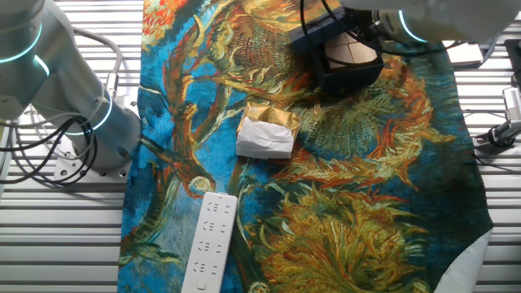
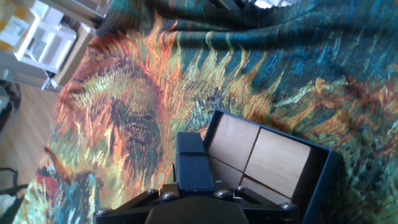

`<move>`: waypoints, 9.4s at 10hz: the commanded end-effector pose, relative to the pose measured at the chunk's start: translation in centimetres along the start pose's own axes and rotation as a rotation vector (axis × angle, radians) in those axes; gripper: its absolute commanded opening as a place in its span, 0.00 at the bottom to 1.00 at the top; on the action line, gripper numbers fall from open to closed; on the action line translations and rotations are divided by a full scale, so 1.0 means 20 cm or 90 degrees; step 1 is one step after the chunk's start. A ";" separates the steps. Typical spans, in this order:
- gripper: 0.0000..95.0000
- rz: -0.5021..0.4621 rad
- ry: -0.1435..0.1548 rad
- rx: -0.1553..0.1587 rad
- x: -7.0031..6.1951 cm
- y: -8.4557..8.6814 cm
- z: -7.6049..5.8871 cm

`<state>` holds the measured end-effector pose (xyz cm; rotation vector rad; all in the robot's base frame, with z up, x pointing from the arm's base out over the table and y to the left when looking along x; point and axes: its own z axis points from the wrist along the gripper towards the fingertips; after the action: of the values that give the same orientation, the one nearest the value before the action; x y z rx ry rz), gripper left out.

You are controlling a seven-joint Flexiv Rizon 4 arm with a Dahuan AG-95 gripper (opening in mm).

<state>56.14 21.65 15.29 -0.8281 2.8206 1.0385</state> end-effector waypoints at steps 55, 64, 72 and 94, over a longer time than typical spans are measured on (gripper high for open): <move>0.00 -0.008 -0.012 -0.165 -0.18 -0.27 -0.17; 0.00 -0.110 0.037 -0.050 -0.17 -0.28 -0.17; 0.00 -0.097 0.030 -0.078 -0.17 -0.28 -0.17; 0.00 -0.099 0.015 -0.182 -0.17 -0.28 -0.17</move>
<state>62.57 17.69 15.15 -1.0720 2.6074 1.4426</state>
